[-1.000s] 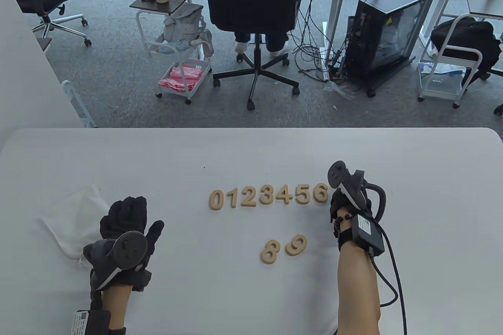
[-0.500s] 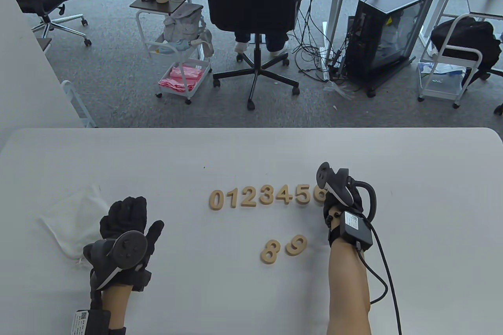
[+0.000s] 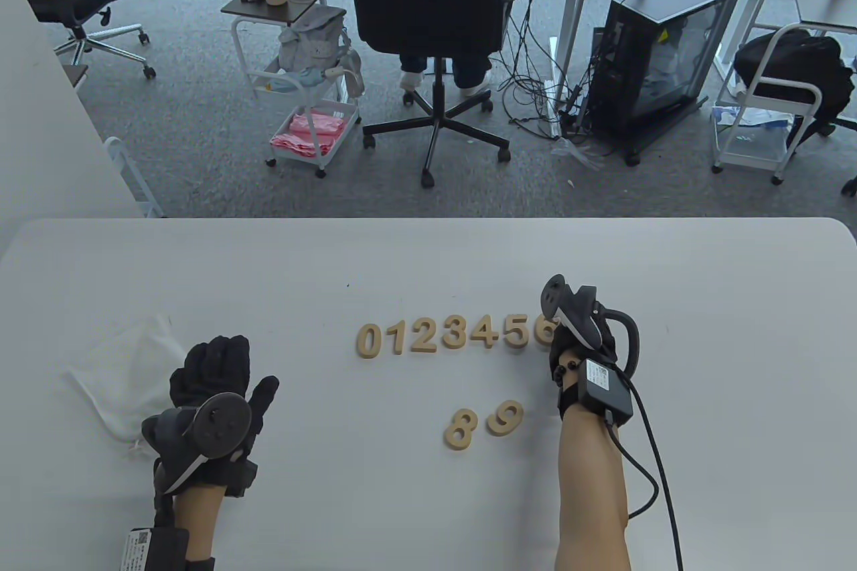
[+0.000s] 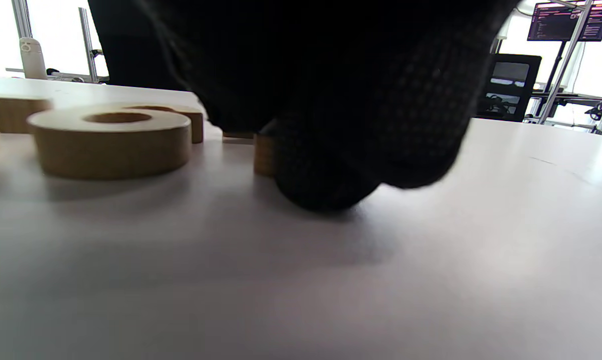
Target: Empty bag and arrange number blocks in order
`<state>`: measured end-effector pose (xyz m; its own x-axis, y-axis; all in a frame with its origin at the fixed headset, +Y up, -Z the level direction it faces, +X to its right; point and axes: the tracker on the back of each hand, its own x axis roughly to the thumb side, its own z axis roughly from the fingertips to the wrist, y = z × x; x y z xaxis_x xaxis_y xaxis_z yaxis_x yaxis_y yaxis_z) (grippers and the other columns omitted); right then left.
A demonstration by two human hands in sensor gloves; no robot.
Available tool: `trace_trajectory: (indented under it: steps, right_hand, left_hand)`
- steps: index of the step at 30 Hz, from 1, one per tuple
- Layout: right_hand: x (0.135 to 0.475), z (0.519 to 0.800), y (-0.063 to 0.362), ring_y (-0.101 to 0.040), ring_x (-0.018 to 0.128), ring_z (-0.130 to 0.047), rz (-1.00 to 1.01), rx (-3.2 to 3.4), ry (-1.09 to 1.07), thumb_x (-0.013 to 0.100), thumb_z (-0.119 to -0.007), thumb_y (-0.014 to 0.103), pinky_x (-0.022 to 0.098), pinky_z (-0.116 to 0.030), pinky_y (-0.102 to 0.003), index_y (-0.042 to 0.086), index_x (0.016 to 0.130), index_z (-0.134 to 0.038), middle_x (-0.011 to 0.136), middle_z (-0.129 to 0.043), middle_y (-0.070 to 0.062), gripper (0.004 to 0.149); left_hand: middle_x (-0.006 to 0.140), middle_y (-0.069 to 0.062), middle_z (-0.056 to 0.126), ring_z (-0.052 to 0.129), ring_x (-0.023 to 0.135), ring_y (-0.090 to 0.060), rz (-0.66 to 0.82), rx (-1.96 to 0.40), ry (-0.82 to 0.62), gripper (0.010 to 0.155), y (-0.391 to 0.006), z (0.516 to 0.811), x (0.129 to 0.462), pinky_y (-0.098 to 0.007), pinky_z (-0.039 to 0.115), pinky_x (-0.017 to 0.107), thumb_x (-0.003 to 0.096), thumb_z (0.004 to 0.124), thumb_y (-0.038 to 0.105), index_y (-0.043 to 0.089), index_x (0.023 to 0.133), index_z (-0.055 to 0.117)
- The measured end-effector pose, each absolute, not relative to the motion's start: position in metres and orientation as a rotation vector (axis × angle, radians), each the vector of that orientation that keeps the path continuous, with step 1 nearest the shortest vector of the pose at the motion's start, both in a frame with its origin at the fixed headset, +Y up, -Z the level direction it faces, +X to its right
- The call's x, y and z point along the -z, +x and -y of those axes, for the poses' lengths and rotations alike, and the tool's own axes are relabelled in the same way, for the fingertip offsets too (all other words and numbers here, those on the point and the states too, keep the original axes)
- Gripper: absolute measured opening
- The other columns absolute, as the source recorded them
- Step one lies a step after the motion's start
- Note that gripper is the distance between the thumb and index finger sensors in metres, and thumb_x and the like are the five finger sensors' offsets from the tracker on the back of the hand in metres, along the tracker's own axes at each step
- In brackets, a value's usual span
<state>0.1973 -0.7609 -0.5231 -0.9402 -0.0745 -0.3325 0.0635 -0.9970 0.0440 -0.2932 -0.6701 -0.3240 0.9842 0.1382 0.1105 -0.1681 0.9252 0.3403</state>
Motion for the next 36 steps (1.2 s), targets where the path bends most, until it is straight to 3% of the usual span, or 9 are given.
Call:
trace_trajectory:
  steps: [9,14,18,24,31,36]
  right_hand:
    - [0.513,0.751,0.202,-0.023,0.044,-0.115,-0.028,3.017,0.481,0.048,-0.083,0.029,0.031,-0.105,-0.028,0.006,0.091,-0.083,0.075,-0.099,-0.017,0.049]
    - [0.492,0.732,0.207,-0.038,0.065,-0.103,-0.092,3.125,0.419,0.051,-0.079,0.033,0.047,-0.095,-0.044,0.007,0.097,-0.077,0.091,-0.085,-0.022,0.053]
    - [0.464,0.712,0.205,-0.049,0.081,-0.088,-0.119,3.268,0.258,0.052,-0.077,0.036,0.059,-0.082,-0.056,0.01,0.101,-0.072,0.101,-0.075,-0.023,0.056]
    - [0.421,0.69,0.185,-0.06,0.091,-0.07,-0.056,3.44,-0.033,0.053,-0.074,0.042,0.067,-0.068,-0.067,0.008,0.107,-0.062,0.108,-0.065,-0.026,0.066]
    - [0.385,0.682,0.143,-0.061,0.096,-0.065,-0.182,3.428,-0.304,0.053,-0.074,0.043,0.069,-0.062,-0.069,0.01,0.107,-0.065,0.11,-0.063,-0.026,0.064]
    - [0.37,0.687,0.111,-0.063,0.097,-0.058,-0.095,3.377,-0.473,0.052,-0.075,0.045,0.07,-0.057,-0.071,0.011,0.108,-0.063,0.112,-0.056,-0.03,0.067]
  left_hand:
    - [0.111,-0.03,0.057,0.061,0.099,-0.063,0.088,-0.16,0.359,0.075,-0.293,0.67,0.324,-0.08,0.051,0.064,0.0529,0.071,0.05,0.004,0.11,0.057]
    - [0.111,-0.03,0.057,0.061,0.099,-0.064,0.097,-0.161,0.364,0.075,-0.293,0.67,0.324,-0.08,0.051,0.064,0.0529,0.071,0.05,0.004,0.11,0.057]
    - [0.111,-0.03,0.057,0.061,0.099,-0.063,0.11,-0.157,0.369,0.075,-0.29,0.669,0.323,-0.08,0.051,0.064,0.0529,0.071,0.05,0.004,0.11,0.057]
    - [0.111,-0.03,0.057,0.061,0.099,-0.063,0.124,-0.158,0.368,0.075,-0.288,0.67,0.323,-0.08,0.051,0.064,0.0528,0.071,0.05,0.004,0.11,0.057]
    - [0.111,-0.03,0.057,0.061,0.099,-0.063,0.136,-0.158,0.371,0.075,-0.285,0.67,0.323,-0.08,0.051,0.064,0.0528,0.071,0.05,0.004,0.11,0.057]
    - [0.111,-0.03,0.057,0.061,0.099,-0.064,0.144,-0.158,0.369,0.075,-0.284,0.671,0.323,-0.08,0.051,0.064,0.0528,0.071,0.05,0.004,0.11,0.057]
